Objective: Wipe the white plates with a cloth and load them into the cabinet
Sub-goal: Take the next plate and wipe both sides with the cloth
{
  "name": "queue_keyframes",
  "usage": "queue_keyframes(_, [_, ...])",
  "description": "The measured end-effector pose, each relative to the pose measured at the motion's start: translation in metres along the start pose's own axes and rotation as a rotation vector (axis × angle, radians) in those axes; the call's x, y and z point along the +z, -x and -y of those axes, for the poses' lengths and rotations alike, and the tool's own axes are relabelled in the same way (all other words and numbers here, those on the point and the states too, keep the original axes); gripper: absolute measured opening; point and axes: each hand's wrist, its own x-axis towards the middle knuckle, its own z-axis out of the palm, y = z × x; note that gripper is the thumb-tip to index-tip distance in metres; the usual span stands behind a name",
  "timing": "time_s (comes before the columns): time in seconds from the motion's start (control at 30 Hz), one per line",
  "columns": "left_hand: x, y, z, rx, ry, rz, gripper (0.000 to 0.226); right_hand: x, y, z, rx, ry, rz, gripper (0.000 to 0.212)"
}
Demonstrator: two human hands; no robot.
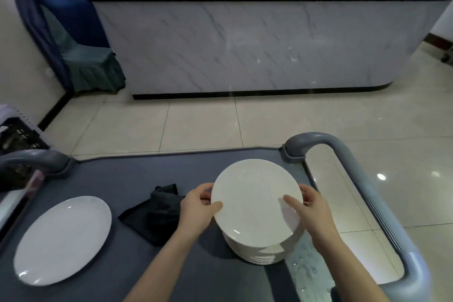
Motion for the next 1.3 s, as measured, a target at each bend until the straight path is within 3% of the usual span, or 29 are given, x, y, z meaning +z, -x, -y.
queue_keyframes(0.17, [-0.026,-0.001,0.001,0.006,0.120,-0.001,0.040,0.044,0.001,0.016,0.083,-0.290,0.032,0.026])
queue_keyframes(0.37, [-0.063,-0.018,0.008,0.077,0.155,0.049,0.025,0.064,-0.007,0.024,0.102,-0.333,-0.093,0.021])
queue_keyframes(0.5, [-0.068,-0.039,0.027,0.166,-0.177,0.024,0.023,0.051,-0.015,0.024,0.149,-0.368,-0.111,0.024])
queue_keyframes(0.73, [-0.042,-0.072,0.051,0.433,-0.869,0.417,0.044,0.039,-0.014,0.023,0.098,-0.290,-0.057,0.026])
queue_keyframes(0.87, [-0.041,-0.078,0.071,0.507,-1.129,0.453,0.061,0.042,-0.011,0.019,0.089,-0.281,-0.055,0.025])
queue_keyframes(0.97, [-0.044,-0.078,0.077,0.552,-1.051,0.347,0.044,0.047,-0.008,0.021,0.091,-0.272,-0.057,0.027])
queue_keyframes(1.07, [-0.054,-0.076,0.071,0.452,-0.715,0.195,0.026,0.053,-0.008,0.021,0.094,-0.223,-0.042,0.025])
queue_keyframes(1.17, [-0.077,-0.073,0.057,0.379,-0.454,-0.032,0.018,0.063,-0.008,0.025,0.087,-0.219,-0.030,0.025])
queue_keyframes(1.3, [-0.110,-0.069,0.028,0.444,-0.296,-0.252,0.017,0.082,-0.006,0.043,0.058,-0.202,0.010,0.030])
